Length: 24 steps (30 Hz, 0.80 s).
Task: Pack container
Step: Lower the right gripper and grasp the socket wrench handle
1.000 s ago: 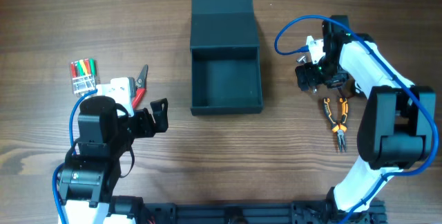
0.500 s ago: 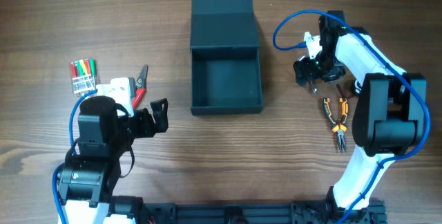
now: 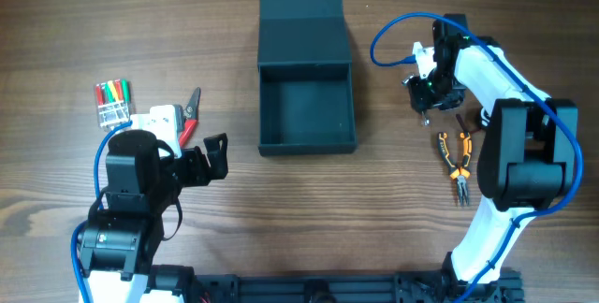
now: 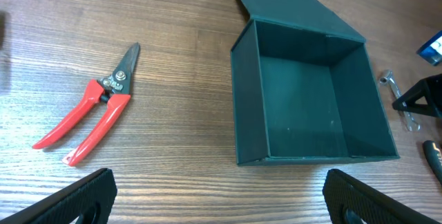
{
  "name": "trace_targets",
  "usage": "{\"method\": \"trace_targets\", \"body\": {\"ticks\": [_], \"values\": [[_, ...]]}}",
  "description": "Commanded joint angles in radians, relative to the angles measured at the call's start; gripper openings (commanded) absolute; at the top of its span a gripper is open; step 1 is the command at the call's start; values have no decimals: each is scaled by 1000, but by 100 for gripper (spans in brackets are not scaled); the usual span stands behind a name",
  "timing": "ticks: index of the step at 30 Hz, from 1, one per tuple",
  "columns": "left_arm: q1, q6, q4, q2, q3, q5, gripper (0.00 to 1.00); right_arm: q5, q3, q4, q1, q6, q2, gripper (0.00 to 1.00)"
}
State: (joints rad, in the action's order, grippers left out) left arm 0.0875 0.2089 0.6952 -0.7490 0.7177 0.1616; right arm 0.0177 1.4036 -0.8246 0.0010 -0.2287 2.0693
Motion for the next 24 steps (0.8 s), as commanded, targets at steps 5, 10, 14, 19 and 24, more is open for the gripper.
{"method": "trace_targets", "body": {"ticks": [5,10,14,19,24], "values": [[-5,16,-2,4,23,-6,100,25,19,0,2,23,39,20],[-5,16,-3,4,23,-6,100,24,19,-2,2,23,39,4],[-5,16,-3,4,23,-5,100,25,19,-2,2,23,39,4],[-5,16,-3,4,23,-6,100,28,19,-2,2,30,39,4],[-5,16,-3,4,23,-6,100,28,27,-20,2,66,34,4]]}}
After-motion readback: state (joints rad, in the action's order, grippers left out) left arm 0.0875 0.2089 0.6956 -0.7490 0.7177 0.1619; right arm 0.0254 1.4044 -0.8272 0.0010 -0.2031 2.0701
